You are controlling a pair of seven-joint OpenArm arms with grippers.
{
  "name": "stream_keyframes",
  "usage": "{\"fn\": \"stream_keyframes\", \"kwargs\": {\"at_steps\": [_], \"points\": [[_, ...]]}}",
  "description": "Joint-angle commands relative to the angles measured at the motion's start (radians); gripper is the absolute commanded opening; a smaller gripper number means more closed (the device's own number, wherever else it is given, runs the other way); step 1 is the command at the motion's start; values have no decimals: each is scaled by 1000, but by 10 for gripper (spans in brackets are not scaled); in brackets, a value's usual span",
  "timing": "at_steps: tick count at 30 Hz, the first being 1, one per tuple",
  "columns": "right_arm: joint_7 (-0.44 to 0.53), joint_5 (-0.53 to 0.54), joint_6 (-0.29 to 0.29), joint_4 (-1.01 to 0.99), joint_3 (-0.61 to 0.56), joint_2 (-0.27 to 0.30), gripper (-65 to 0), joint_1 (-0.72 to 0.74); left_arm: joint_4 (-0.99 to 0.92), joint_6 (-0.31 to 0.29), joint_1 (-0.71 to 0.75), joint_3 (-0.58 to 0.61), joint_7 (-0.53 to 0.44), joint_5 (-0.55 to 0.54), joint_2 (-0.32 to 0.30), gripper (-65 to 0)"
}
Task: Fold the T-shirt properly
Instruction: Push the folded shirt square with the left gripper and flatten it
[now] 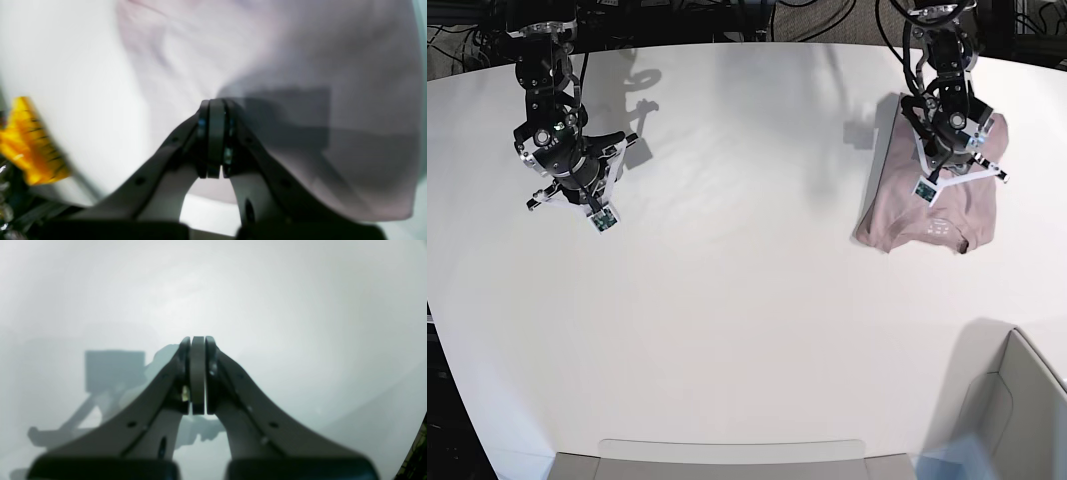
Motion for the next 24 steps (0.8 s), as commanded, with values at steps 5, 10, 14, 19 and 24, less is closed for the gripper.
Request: {"fn": "stream_keyframes", "kwargs": {"at_steps": [5, 10, 14, 19, 24], "points": [[16, 0, -2, 19, 2, 7, -650, 12, -192, 2, -64, -5, -98, 0, 24, -650], [16, 0, -2, 21, 5, 8, -650, -3, -330, 2, -164, -6, -126, 0, 27, -650], [16, 0, -2, 22, 5, 8, -650, -16, -379, 2, -249, -6, -126, 0, 27, -650], [16, 2, -2, 53, 0, 2, -650, -20, -365, 2, -308, -8, -118, 1, 27, -650], [19, 14, -2, 110, -2, -23, -650, -16, -195, 2, -275, -9, -118, 0, 30, -650]]}}
